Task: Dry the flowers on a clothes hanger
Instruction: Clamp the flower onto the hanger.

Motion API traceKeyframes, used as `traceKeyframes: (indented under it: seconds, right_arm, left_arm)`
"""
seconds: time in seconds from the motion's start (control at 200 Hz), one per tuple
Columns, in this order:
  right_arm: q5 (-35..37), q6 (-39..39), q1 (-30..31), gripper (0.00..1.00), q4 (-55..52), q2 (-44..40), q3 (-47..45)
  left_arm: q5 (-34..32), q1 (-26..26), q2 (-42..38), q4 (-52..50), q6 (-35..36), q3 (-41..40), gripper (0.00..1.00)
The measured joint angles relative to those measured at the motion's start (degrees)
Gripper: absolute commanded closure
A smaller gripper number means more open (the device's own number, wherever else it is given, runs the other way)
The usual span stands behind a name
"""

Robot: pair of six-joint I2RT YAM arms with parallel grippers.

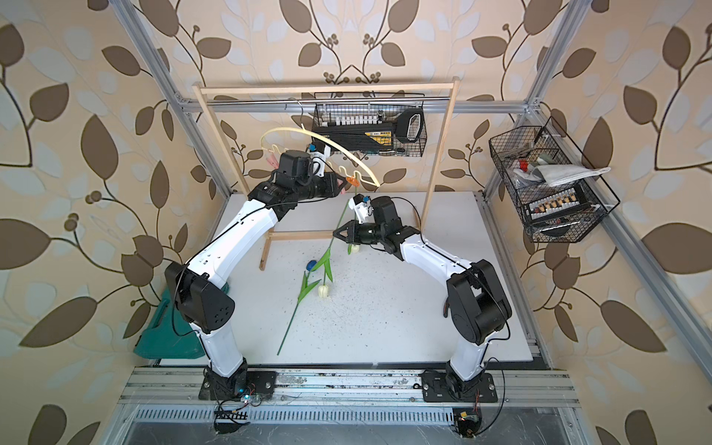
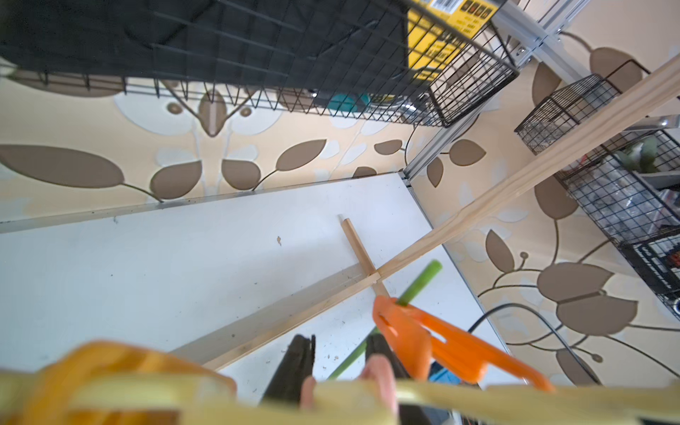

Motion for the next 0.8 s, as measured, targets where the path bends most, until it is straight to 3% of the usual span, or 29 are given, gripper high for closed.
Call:
traceKeyframes:
  seconds: [0.8]
  right_arm:
    - [-2.3, 7.0, -2.0, 1.00, 1.3, 5.5, 9.0]
  left_arm:
    - [1.3, 0.2, 0.0, -3.5, 1.2, 0.2, 0.76]
